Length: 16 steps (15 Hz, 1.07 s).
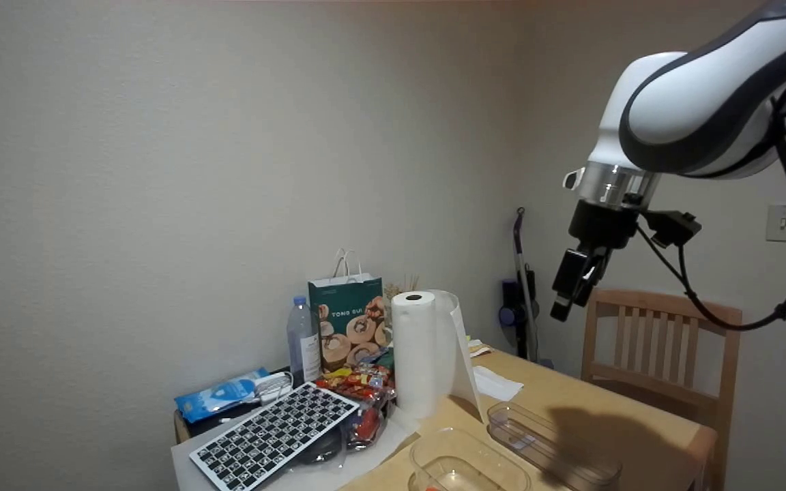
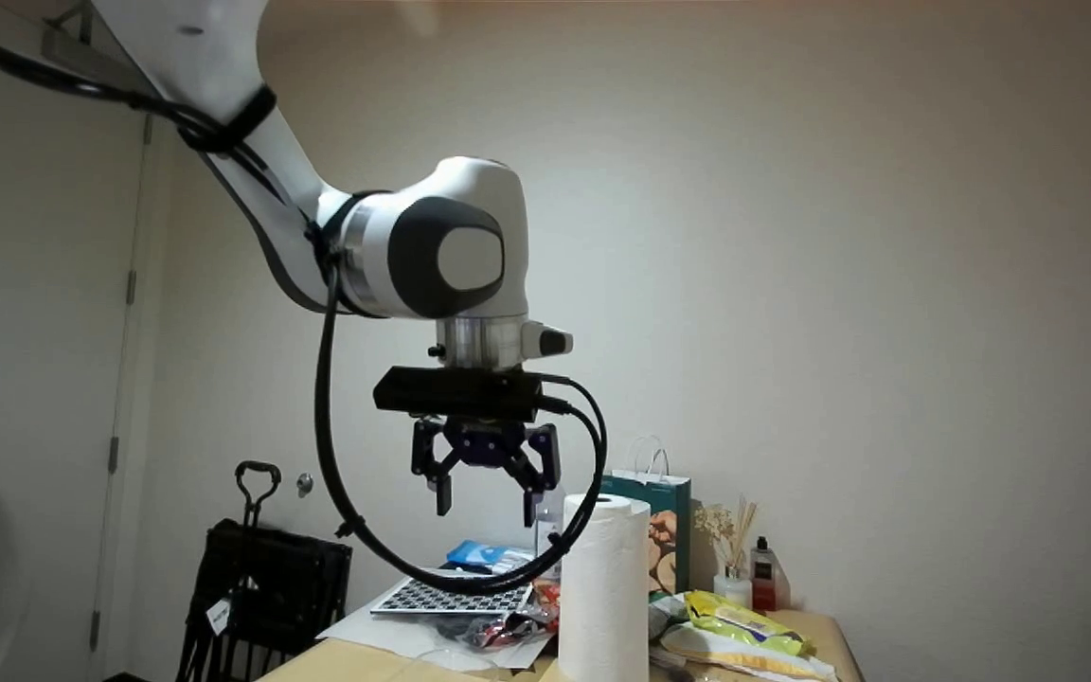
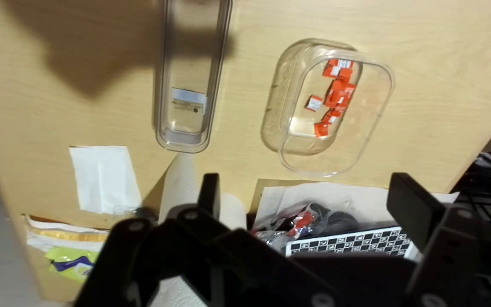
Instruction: Pour the contents of the bowl into the glass container
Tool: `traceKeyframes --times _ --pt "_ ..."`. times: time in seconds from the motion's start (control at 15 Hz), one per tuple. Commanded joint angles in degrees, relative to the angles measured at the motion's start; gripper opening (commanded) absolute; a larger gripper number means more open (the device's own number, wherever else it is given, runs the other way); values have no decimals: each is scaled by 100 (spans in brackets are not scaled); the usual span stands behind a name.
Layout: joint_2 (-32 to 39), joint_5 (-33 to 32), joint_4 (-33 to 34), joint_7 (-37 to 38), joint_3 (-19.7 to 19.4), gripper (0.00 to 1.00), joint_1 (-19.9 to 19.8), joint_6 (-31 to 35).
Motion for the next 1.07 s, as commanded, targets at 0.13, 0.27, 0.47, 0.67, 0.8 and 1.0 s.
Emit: traceKeyframes --times 0.13,0.27,0.47,0.67,0.8,1.0 --pt "178 174 26 -165 104 100 -30 49" --pt "175 175 36 -166 100 100 -27 49" --pt "404 160 -46 -16 281 100 53 143" --pt "943 -127 -173 619 770 100 -97 365" --pt "1308 -161 -228 661 977 100 -26 430" --pt "1902 -463 -154 513 1234 100 -41 708"
